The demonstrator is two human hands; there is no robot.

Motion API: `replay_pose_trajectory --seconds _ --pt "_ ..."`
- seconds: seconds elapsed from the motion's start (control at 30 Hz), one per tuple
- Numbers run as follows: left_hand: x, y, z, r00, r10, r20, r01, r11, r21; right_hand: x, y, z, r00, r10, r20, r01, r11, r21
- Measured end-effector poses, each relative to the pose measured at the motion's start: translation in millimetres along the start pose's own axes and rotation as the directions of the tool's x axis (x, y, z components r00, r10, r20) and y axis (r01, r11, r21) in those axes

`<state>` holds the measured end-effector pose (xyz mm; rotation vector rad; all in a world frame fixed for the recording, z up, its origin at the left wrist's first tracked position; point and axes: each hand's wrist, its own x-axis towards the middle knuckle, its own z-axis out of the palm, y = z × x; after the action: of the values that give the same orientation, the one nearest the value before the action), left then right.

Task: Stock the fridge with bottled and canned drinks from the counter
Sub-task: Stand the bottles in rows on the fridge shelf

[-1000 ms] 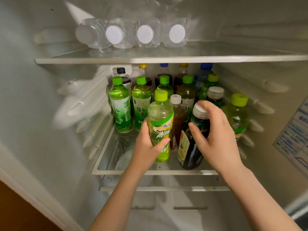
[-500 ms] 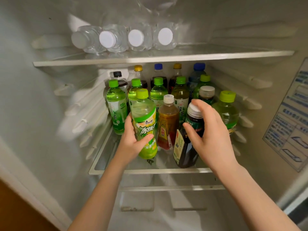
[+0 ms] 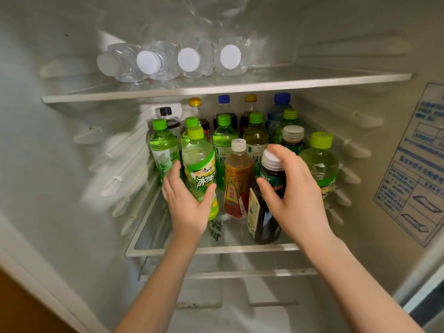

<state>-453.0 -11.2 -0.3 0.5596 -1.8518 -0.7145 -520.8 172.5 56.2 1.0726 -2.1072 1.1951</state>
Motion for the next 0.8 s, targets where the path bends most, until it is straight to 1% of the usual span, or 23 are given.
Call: replay_pose_trajectory --seconds 0.03,0.07,0.1,0.17,0.23,0.3,0.4,0.5,0.57,0.8 --pt "-6 8 1 0.993 0.097 -0.070 -0.097 0.995 -0.006 0 0 0 1.000 -0.005 -0.003 0.005 1.000 0.000" --pt "-11 15 2 0.982 0.157 -0.103 -0.161 0.986 -0.030 0 1 0 1.000 -0.008 -0.004 0.008 1.000 0.004" --pt "-14 23 4 0.982 0.162 -0.097 -0.170 0.982 -0.083 -1 1 0 1.000 -0.009 -0.005 0.009 1.000 0.012" --pt "-18 35 11 0.998 0.061 0.000 -0.060 0.977 -0.207 -3 1 -1 1.000 -0.010 -0.014 0.010 1.000 0.022" --pt "-19 44 19 0.994 -0.007 0.110 0.035 0.968 -0.249 -5 0 -3 0.999 -0.018 -0.028 0.018 1.000 0.017" --pt "-19 47 28 0.980 -0.034 0.198 0.081 0.969 -0.234 -9 0 -6 0.999 -0.029 -0.044 0.029 1.000 0.010" --pt "-15 46 38 0.959 -0.080 0.271 0.130 0.976 -0.173 -15 2 -12 0.996 -0.022 -0.082 0.022 1.000 0.003" --pt "-13 43 49 0.941 -0.066 0.331 0.112 0.986 -0.124 -18 7 -18 0.995 0.007 -0.097 -0.005 1.000 0.023" --pt "-14 41 54 0.947 -0.053 0.318 0.093 0.990 -0.110 -19 9 -20 0.994 0.019 -0.103 -0.016 0.999 0.035" --pt "-23 41 56 0.979 -0.034 0.200 0.047 0.997 -0.062 -21 11 -23 0.995 0.026 -0.093 -0.022 0.999 0.044"
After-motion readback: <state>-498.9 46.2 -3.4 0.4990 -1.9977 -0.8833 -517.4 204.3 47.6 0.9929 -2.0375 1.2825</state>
